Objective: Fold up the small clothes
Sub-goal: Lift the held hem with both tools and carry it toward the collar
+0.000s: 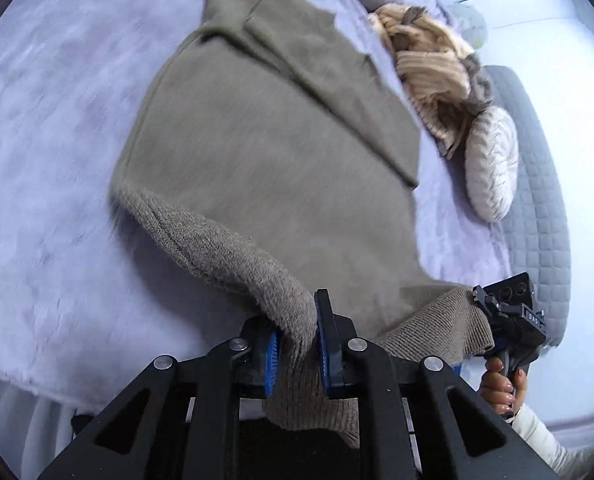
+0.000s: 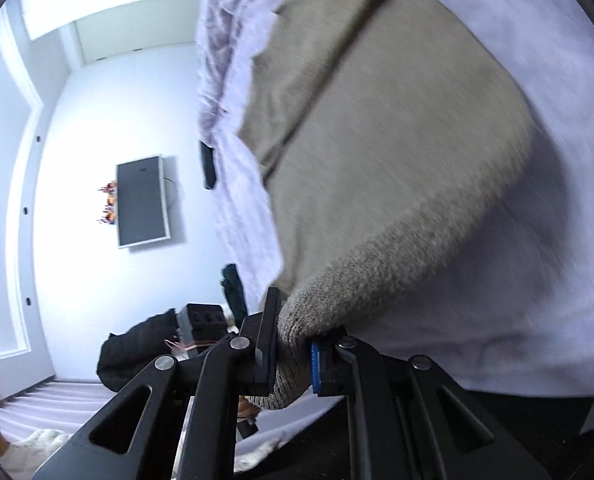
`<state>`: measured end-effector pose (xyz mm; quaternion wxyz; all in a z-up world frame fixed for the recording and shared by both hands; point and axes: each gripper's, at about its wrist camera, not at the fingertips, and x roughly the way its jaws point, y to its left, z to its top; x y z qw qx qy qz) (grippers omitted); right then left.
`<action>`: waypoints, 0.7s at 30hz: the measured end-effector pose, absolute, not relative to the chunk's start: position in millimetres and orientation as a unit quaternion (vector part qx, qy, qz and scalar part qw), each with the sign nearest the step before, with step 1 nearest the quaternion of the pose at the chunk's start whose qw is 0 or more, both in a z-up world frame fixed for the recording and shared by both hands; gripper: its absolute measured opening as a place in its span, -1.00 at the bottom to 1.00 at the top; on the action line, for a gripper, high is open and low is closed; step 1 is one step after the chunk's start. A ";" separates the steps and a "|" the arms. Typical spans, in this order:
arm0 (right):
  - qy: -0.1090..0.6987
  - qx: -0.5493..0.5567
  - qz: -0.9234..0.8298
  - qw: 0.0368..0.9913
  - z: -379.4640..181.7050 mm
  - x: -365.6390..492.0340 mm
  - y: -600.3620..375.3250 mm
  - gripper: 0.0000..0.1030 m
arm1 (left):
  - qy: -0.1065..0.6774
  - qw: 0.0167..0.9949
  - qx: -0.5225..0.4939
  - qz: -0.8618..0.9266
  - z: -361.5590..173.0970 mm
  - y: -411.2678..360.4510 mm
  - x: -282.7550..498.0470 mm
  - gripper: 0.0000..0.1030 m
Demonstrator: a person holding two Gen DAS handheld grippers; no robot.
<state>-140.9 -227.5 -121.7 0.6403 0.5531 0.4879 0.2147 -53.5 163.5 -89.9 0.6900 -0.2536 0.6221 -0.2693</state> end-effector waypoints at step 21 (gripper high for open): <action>0.441 0.541 0.209 0.685 -84.1 104.6 -310.6 -0.74 | 0.535 0.770 -0.281 -0.205 -93.5 129.6 193.5 -0.67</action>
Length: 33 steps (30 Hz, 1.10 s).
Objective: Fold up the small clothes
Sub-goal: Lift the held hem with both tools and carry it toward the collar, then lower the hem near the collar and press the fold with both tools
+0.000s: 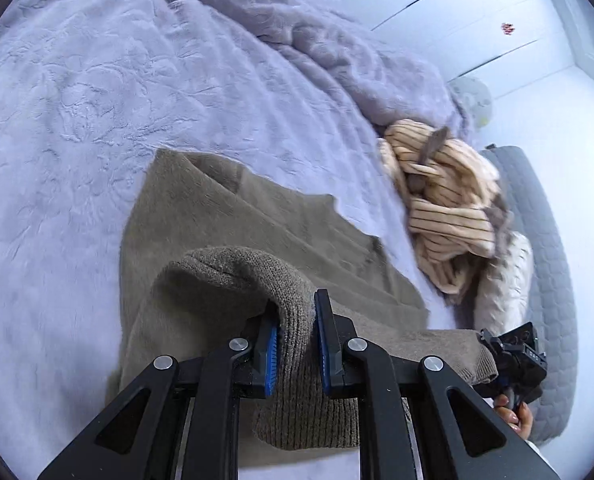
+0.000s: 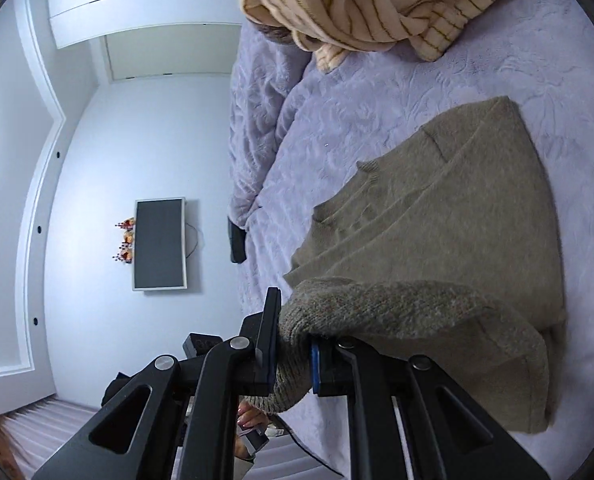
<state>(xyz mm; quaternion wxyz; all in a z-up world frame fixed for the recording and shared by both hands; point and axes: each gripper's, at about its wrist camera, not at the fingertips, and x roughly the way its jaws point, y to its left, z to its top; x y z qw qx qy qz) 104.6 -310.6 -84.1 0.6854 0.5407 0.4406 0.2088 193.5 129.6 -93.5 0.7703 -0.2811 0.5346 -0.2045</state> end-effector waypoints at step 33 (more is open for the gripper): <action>0.588 0.224 0.140 0.764 -120.6 180.8 -259.6 -0.26 | 0.582 0.783 -0.119 -0.186 -114.7 54.6 189.3 0.10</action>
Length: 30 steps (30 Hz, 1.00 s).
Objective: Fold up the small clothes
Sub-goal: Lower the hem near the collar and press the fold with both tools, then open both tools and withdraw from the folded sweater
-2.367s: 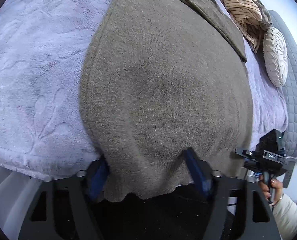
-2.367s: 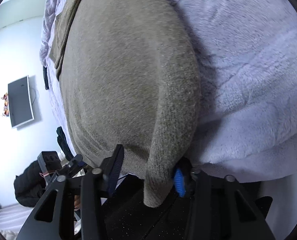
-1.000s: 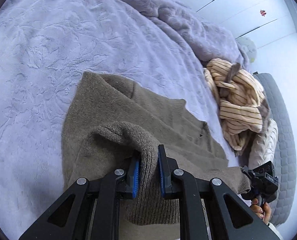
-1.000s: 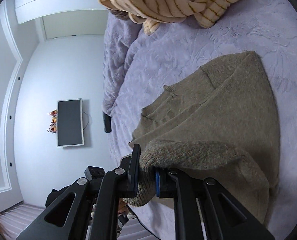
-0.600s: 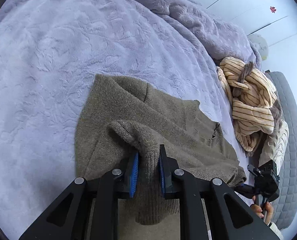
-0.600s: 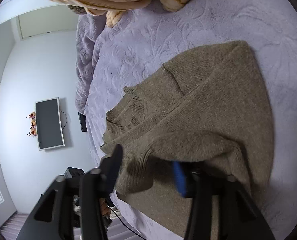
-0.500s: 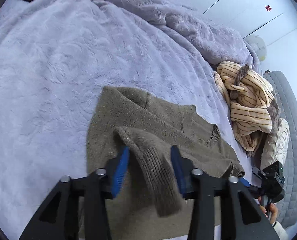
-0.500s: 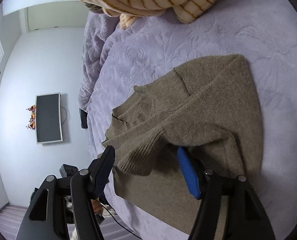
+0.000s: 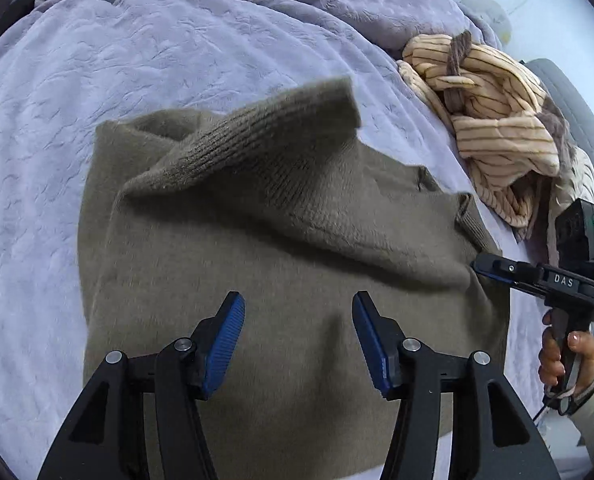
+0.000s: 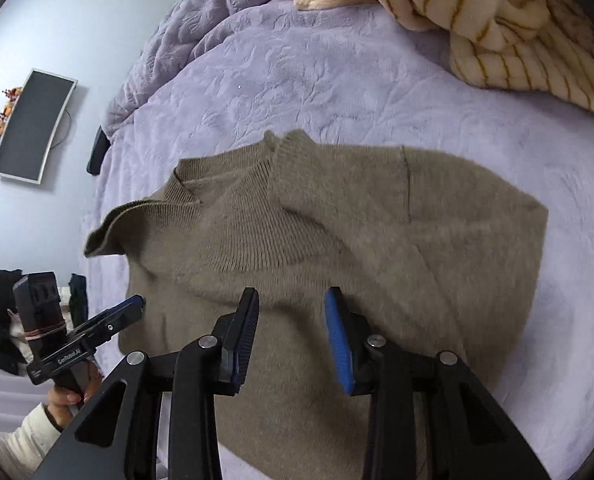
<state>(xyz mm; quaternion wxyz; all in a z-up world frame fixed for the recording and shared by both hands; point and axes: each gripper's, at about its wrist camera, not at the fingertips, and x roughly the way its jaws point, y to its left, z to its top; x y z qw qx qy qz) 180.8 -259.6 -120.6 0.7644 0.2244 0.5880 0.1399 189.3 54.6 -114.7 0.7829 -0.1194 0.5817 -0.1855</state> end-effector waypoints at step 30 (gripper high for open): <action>0.571 0.233 0.019 0.787 -120.4 214.8 -333.7 -0.83 | 0.560 0.820 -0.102 -0.066 -110.9 82.2 247.9 0.10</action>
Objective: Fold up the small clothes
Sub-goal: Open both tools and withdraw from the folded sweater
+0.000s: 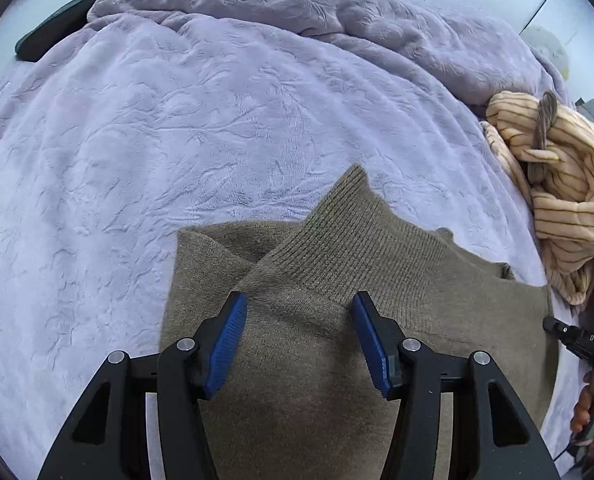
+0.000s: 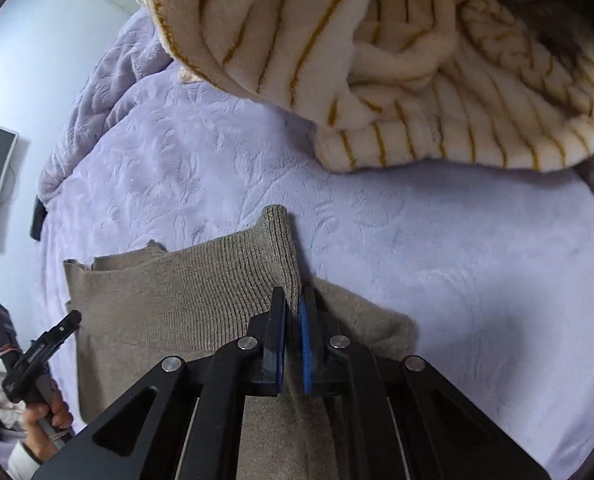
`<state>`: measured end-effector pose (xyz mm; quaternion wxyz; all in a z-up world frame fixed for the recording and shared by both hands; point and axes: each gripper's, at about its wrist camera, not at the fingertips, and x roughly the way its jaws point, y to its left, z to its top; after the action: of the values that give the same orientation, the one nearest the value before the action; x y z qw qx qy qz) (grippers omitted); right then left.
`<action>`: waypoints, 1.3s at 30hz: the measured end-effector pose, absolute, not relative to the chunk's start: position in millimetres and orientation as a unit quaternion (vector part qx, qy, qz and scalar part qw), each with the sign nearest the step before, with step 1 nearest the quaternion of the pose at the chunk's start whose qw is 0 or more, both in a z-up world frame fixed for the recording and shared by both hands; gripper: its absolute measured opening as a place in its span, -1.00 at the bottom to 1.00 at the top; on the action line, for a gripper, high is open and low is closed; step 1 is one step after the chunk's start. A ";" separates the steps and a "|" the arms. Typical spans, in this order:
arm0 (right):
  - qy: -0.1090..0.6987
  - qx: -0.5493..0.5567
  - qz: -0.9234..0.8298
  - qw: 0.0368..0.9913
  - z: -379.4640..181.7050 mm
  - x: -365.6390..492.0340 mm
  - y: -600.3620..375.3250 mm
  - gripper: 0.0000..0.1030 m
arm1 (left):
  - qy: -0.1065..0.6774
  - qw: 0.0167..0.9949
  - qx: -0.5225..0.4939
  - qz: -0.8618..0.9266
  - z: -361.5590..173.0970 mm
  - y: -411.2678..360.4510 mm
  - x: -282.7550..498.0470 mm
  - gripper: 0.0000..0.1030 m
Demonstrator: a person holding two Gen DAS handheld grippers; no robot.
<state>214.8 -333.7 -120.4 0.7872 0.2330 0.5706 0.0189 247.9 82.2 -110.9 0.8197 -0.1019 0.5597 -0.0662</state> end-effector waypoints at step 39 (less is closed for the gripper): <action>0.620 0.193 0.036 0.760 -86.5 41.7 -257.3 0.27 | 0.639 0.763 -0.013 -0.097 -85.7 45.5 69.7 0.97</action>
<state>41.7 -257.3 -86.5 0.7599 0.1934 0.6196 0.0358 69.7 45.5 -85.7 0.7627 -0.0127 0.6394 -0.0969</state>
